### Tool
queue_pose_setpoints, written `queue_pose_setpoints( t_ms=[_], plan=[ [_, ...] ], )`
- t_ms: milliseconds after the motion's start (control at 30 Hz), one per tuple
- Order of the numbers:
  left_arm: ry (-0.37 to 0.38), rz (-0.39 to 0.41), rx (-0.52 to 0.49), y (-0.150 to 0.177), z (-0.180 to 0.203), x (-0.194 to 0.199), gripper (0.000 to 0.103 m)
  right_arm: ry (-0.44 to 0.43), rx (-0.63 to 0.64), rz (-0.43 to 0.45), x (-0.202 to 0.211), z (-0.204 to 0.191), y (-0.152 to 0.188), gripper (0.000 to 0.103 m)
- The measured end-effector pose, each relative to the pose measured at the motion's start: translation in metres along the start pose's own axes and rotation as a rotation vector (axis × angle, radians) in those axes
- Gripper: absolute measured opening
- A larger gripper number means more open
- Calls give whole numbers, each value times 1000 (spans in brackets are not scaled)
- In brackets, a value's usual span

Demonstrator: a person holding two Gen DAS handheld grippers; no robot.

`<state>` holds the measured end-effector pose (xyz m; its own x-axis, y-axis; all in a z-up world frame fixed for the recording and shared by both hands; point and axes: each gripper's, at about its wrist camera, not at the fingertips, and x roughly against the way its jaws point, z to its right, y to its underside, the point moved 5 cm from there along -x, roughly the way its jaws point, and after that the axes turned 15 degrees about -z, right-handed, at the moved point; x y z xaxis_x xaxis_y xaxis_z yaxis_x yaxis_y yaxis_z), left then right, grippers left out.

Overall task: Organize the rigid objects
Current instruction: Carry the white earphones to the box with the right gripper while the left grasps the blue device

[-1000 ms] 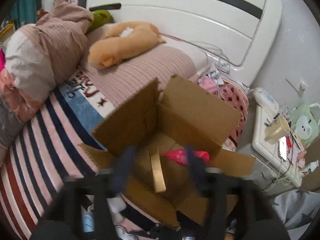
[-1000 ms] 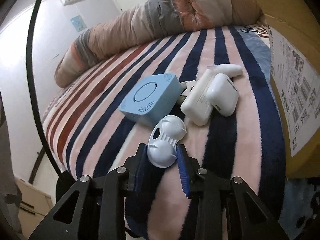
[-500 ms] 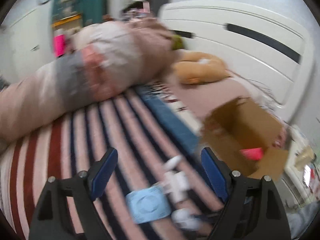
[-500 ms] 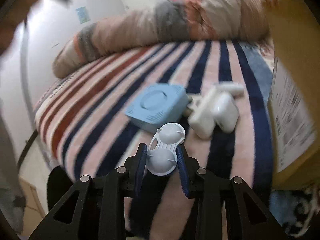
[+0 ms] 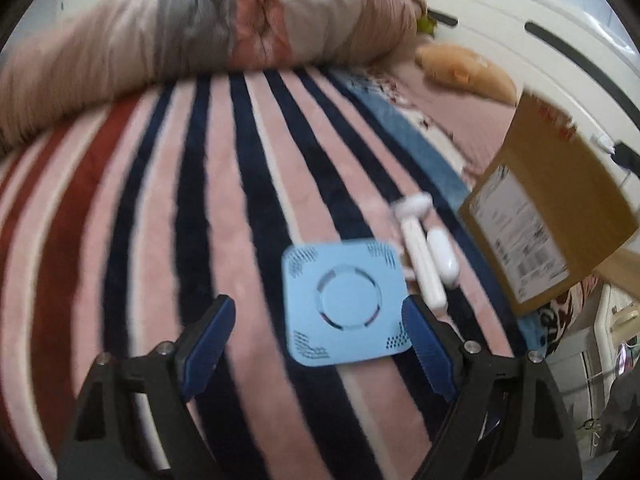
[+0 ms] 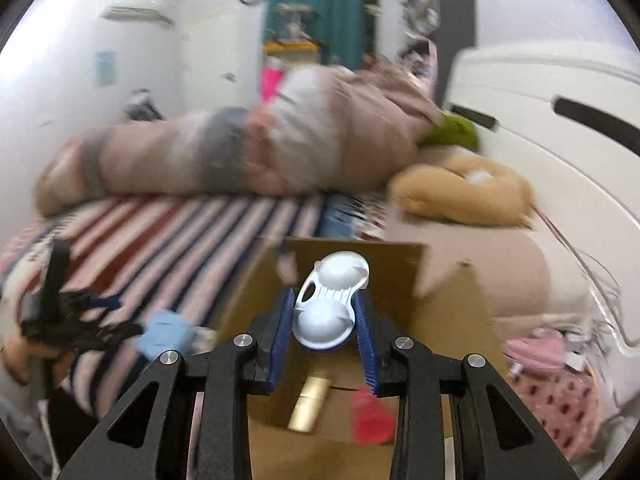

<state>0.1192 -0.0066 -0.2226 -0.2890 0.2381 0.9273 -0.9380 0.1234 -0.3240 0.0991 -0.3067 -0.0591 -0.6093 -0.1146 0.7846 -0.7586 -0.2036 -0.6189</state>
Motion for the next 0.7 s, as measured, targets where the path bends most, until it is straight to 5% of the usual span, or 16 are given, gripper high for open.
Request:
queue_pose_setpoints(
  t_ms=[67, 167, 500, 633, 700],
  plan=[
    [4, -27, 9, 0, 5, -18, 83, 34, -51, -46, -15, 16, 0, 32],
    [67, -30, 31, -2, 12, -29, 86, -21, -112, -72, -22, 24, 9, 60],
    [-22, 14, 53, -8, 8, -32, 78, -86, -60, -4, -12, -1, 12, 63],
    [31, 26, 33, -5, -6, -7, 78, -157, 134, 59, 4, -45, 8, 67],
    [55, 29, -1, -7, -9, 8, 78, -210, 256, 71, 11, -75, 11, 83]
  ],
)
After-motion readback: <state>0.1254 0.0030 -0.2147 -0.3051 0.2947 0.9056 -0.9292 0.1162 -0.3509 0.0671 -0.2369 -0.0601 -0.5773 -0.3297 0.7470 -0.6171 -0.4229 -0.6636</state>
